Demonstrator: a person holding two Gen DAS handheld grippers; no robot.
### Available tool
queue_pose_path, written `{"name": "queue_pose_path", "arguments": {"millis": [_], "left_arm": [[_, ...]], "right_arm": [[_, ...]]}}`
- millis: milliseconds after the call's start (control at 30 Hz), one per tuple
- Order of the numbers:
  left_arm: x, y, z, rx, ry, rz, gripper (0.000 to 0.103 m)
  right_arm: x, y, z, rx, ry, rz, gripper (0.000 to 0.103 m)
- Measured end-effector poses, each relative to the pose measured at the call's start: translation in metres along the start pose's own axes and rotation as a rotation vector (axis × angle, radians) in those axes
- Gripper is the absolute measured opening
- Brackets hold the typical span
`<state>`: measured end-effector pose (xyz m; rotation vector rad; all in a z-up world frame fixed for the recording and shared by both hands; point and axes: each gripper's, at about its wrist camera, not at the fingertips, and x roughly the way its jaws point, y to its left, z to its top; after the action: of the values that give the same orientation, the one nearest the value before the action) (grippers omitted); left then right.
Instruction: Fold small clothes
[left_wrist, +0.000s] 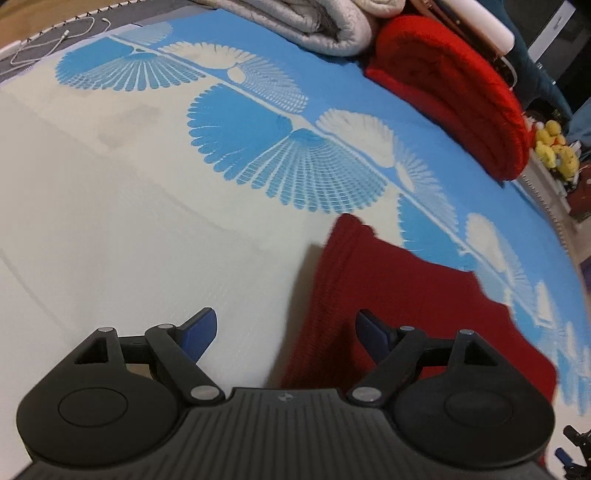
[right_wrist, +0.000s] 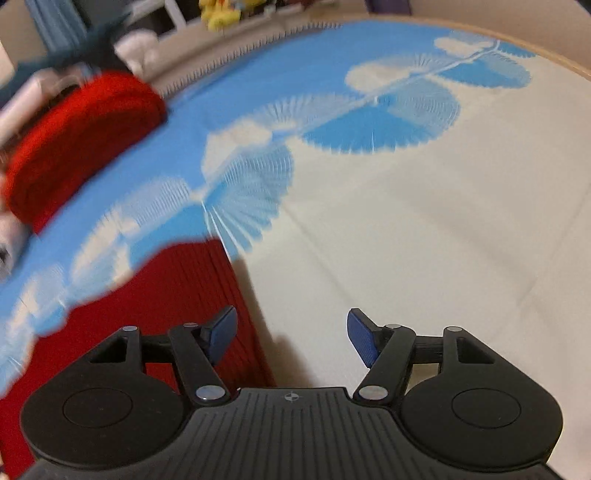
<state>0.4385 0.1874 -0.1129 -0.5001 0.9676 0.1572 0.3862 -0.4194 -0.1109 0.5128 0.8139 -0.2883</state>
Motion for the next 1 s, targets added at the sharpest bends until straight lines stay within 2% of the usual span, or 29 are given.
{"name": "queue_pose_path", "arguments": {"millis": [133,233,300,367,433,500,633,700,867,1000], "left_arm": [[-0.033,-0.007,-0.018,0.025,0.015,-0.079,0.09],[-0.067,-0.019,-0.04,0.079,-0.009,-0.089,0.092],[-0.092,-0.025,-0.063,0.142,-0.044,-0.079,0.103],[-0.112,-0.026,-0.094,0.195,-0.083,-0.04,0.103],[-0.124,-0.022,-0.128,0.246,-0.073,-0.019,0.103],[-0.127,-0.016,-0.157,0.272,-0.039,-0.021,0.103],[-0.122,-0.008,-0.197,0.307,0.015,0.014,0.103],[-0.117,-0.006,-0.203,0.315,0.023,0.018,0.103],[-0.112,-0.002,-0.206,0.375,-0.036,0.077,0.103],[-0.103,-0.002,-0.194,0.356,-0.003,0.057,0.103]], "right_arm": [[-0.037,-0.013,-0.002,0.103,-0.056,0.065,0.074],[-0.065,-0.021,-0.018,0.156,-0.068,0.127,0.078],[-0.076,-0.031,-0.036,0.212,-0.019,0.202,0.078],[-0.086,-0.042,-0.059,0.297,0.057,0.289,0.079],[-0.095,-0.051,-0.084,0.368,0.123,0.34,0.08],[-0.099,-0.053,-0.102,0.386,0.172,0.342,0.081],[-0.098,-0.039,-0.12,0.314,0.212,0.326,0.081],[-0.098,-0.033,-0.125,0.271,0.218,0.331,0.082],[-0.094,-0.027,-0.124,0.233,0.223,0.311,0.082],[-0.088,-0.028,-0.125,0.228,0.228,0.289,0.082]]}}
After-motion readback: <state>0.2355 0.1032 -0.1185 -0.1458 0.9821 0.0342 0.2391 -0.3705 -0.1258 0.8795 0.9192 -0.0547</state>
